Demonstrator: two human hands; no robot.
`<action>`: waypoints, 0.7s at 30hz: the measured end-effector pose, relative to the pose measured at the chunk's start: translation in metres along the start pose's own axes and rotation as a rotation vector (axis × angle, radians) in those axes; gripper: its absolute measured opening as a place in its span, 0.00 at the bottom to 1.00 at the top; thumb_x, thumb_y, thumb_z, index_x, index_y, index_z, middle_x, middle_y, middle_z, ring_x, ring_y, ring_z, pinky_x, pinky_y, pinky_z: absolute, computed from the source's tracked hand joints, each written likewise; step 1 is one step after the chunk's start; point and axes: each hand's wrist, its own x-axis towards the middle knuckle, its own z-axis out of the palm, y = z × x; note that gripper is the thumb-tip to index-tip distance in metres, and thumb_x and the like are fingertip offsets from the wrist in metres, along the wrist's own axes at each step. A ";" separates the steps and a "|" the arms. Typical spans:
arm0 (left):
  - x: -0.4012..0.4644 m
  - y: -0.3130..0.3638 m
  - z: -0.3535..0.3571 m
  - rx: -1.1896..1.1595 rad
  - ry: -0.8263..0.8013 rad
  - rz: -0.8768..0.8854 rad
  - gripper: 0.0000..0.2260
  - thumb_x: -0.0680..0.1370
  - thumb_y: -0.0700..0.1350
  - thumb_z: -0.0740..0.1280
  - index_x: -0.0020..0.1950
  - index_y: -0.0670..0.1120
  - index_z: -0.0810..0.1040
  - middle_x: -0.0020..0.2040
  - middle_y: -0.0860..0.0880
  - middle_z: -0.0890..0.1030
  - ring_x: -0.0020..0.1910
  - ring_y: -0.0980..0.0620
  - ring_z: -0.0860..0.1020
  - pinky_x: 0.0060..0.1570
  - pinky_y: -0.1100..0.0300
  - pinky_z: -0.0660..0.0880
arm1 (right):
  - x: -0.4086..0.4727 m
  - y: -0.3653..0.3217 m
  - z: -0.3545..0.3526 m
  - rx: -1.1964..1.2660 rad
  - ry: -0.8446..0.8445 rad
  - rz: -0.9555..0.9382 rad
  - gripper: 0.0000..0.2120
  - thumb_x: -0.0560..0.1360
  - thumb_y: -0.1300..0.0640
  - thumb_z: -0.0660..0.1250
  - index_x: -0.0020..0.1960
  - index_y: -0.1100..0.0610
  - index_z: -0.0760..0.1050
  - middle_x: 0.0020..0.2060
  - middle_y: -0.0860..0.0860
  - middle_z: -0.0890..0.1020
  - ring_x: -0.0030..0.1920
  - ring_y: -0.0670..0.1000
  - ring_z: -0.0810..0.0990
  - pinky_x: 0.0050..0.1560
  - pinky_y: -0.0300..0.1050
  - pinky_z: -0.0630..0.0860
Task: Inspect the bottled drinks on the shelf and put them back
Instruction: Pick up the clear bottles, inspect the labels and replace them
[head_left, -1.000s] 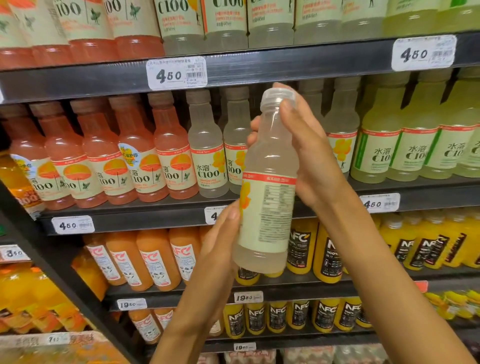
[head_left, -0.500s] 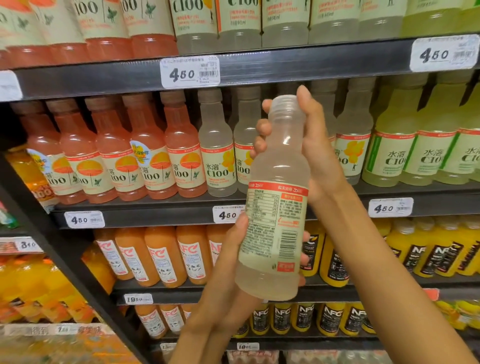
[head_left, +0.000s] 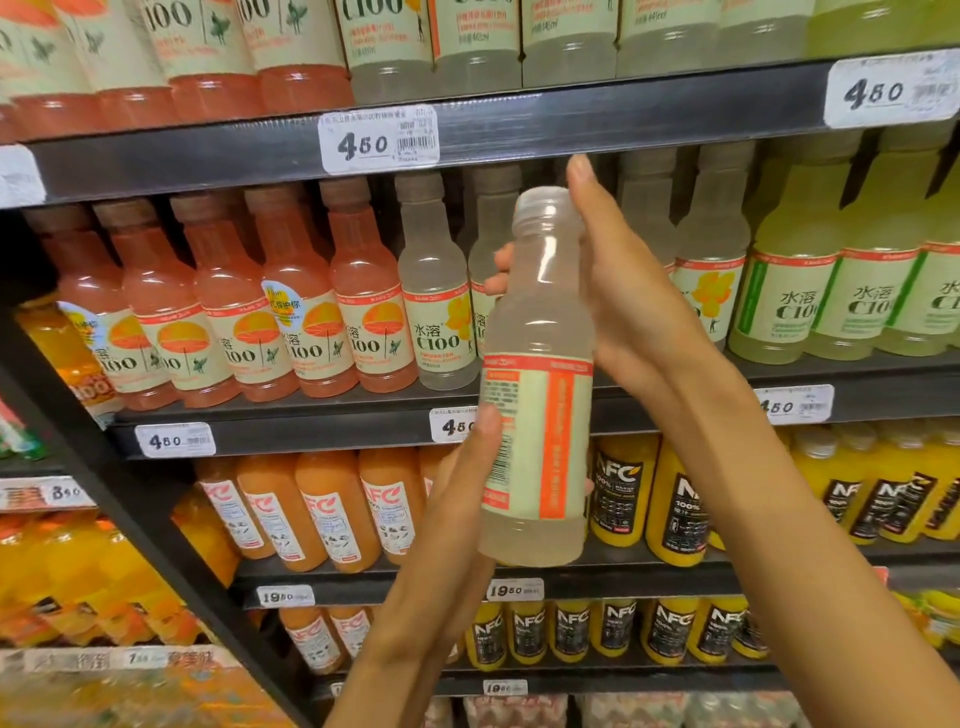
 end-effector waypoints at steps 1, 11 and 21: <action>0.000 0.003 0.002 -0.121 -0.068 -0.016 0.30 0.71 0.66 0.63 0.65 0.48 0.76 0.56 0.43 0.82 0.51 0.46 0.82 0.49 0.54 0.79 | 0.001 0.002 0.000 0.054 -0.028 0.021 0.21 0.80 0.40 0.55 0.58 0.55 0.74 0.41 0.53 0.85 0.45 0.53 0.85 0.44 0.46 0.81; 0.005 -0.007 -0.008 0.009 -0.066 -0.051 0.27 0.74 0.68 0.55 0.66 0.56 0.76 0.60 0.49 0.81 0.59 0.50 0.79 0.54 0.56 0.76 | 0.003 0.009 -0.001 0.258 -0.122 0.081 0.19 0.80 0.42 0.55 0.56 0.57 0.72 0.37 0.51 0.79 0.37 0.48 0.80 0.41 0.43 0.79; 0.005 -0.016 -0.002 0.168 0.082 0.044 0.37 0.65 0.77 0.61 0.67 0.58 0.73 0.60 0.53 0.81 0.61 0.54 0.78 0.62 0.49 0.71 | -0.006 -0.004 0.009 -0.258 0.089 -0.130 0.16 0.80 0.44 0.59 0.60 0.54 0.71 0.40 0.51 0.83 0.39 0.48 0.84 0.38 0.40 0.79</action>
